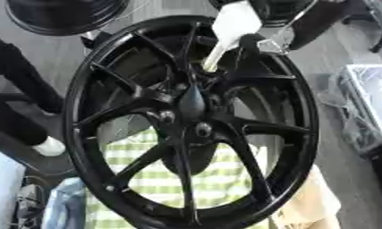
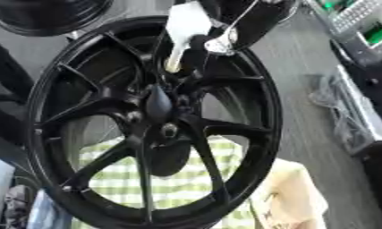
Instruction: Pull the pin out of the wheel hub.
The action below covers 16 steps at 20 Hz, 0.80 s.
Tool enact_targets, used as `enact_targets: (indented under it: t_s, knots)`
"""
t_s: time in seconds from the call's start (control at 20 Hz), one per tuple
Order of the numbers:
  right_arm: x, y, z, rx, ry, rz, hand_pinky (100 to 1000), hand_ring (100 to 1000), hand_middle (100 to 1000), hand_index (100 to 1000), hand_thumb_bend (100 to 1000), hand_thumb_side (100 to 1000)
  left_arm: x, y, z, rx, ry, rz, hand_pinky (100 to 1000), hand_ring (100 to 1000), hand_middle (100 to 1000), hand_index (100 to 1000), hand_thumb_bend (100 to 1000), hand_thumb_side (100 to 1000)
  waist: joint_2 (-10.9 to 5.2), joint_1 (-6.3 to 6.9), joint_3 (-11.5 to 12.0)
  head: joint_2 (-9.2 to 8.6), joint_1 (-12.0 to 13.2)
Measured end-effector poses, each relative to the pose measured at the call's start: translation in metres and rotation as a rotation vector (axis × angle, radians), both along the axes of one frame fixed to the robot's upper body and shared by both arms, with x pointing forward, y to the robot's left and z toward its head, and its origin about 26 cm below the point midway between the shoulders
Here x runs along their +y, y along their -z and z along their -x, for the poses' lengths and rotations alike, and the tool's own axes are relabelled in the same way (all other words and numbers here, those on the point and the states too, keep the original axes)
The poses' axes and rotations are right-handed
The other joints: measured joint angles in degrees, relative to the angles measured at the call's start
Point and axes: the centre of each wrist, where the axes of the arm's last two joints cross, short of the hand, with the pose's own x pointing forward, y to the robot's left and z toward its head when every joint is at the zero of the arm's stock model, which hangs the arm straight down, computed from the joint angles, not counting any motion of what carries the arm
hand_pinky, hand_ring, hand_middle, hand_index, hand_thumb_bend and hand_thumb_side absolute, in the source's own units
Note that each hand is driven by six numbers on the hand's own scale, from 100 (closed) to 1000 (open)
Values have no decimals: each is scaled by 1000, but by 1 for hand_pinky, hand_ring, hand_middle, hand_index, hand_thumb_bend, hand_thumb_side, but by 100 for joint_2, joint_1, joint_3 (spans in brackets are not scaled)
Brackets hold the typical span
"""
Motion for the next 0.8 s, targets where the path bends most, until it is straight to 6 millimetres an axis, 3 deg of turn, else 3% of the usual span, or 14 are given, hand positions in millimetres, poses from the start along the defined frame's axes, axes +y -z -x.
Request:
enact_targets:
  t_s: [0.4, 0.65, 0.8]
  knots:
    - [-88, 0, 27, -45, 222, -282, 751, 594, 311, 446, 100, 100, 3, -1, 0, -5, -17, 7, 728, 700, 695, 769, 296, 763, 3, 10, -110, 2, 130]
    - [-151, 34, 55, -76, 452, -417, 750, 595, 317, 452, 100, 100, 4, -2, 1, -12, -28, 11, 728, 699, 695, 770, 297, 761, 22, 53, -211, 2, 247]
    - [-176, 60, 71, -122, 615, -461, 766, 626, 394, 528, 100, 121, 6, -3, 1, -18, -38, 15, 728, 699, 695, 769, 297, 761, 25, 87, -281, 2, 317]
